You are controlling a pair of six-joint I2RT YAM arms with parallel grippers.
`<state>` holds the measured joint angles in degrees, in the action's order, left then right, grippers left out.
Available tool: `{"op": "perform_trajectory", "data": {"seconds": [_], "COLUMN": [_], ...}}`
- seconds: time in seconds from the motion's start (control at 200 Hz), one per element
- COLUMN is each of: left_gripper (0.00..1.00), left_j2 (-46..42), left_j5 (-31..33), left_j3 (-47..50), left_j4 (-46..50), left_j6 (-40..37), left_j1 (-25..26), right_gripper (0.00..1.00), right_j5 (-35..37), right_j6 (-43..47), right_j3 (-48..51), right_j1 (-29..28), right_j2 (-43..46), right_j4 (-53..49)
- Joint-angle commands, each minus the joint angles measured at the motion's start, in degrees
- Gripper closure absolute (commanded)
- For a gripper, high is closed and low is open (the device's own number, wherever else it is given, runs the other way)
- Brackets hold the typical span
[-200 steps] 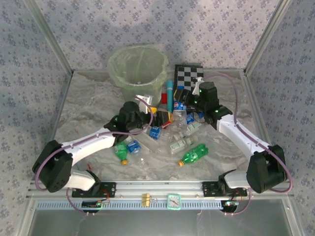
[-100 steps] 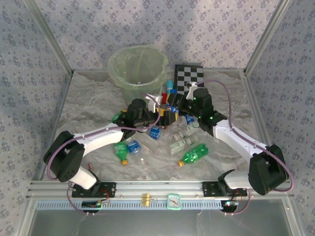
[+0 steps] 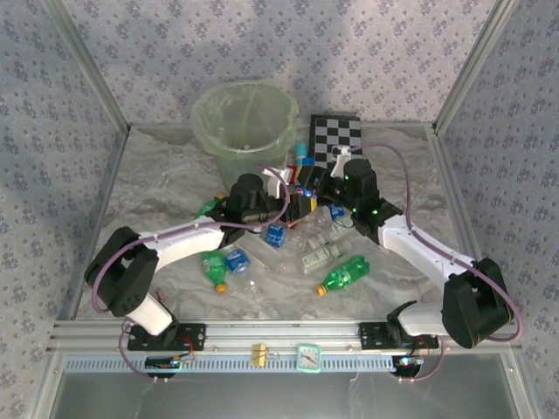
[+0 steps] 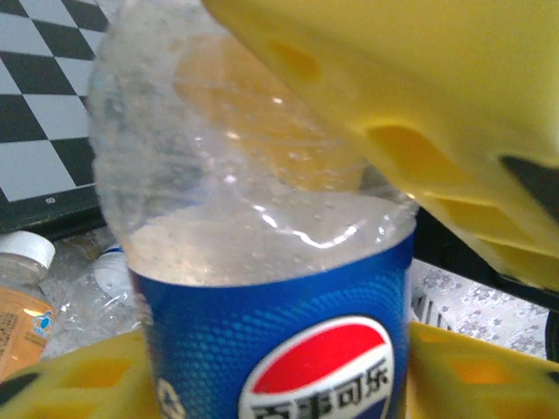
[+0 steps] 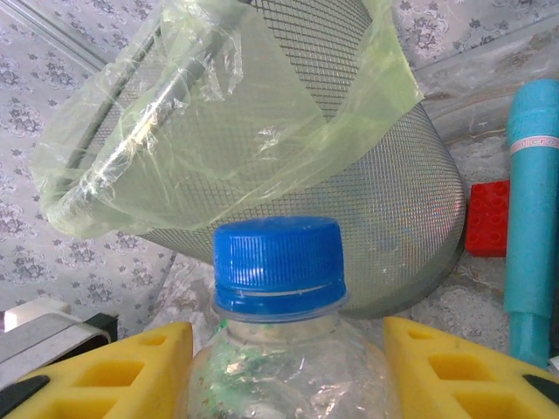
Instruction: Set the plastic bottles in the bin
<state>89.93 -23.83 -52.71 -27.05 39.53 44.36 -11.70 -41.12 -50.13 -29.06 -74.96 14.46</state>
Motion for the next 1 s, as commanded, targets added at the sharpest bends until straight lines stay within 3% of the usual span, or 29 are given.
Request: {"op": "perform_trajectory", "data": {"seconds": [0.0, 0.075, 0.22, 0.615, 0.72, 0.845, 0.994], "left_gripper": [0.59, 0.73, 0.72, 0.71, 0.70, 0.70, 0.70], "left_j2": [0.61, -0.15, -2.94, -10.47, -11.00, -11.09, -10.57], "left_j5": [-1.13, 0.02, 3.03, 9.87, 12.19, 14.71, 16.92], "left_j3": [-2.31, -2.06, -2.21, -12.23, -18.03, -24.34, -31.12], "left_j4": [-1.84, -1.10, 3.18, 20.63, 25.41, 29.27, 32.67], "left_j6": [-0.81, -1.35, -4.81, -22.69, -29.06, -35.60, -40.23], "left_j1": [0.24, 0.28, 0.18, 0.20, -0.05, -1.12, -4.44], "right_gripper": [0.48, 0.35, 0.19, 0.11, 0.09, 0.00, 0.00], "right_j5": [0.06, 0.52, 2.32, 4.51, 3.68, 3.01, 2.30], "right_j6": [-0.98, -0.28, 2.35, 4.65, 4.62, 4.07, 3.53], "right_j3": [0.64, 0.51, -0.20, 2.42, 3.52, 4.33, 4.82], "right_j1": [-0.43, -0.30, 1.61, 11.13, 11.92, 12.09, 12.03], "right_j2": [2.41, 3.22, 6.00, 11.68, 11.04, 10.15, 9.43], "right_j4": [2.16, 1.21, -3.09, -11.46, -11.33, -10.89, -10.13]}}
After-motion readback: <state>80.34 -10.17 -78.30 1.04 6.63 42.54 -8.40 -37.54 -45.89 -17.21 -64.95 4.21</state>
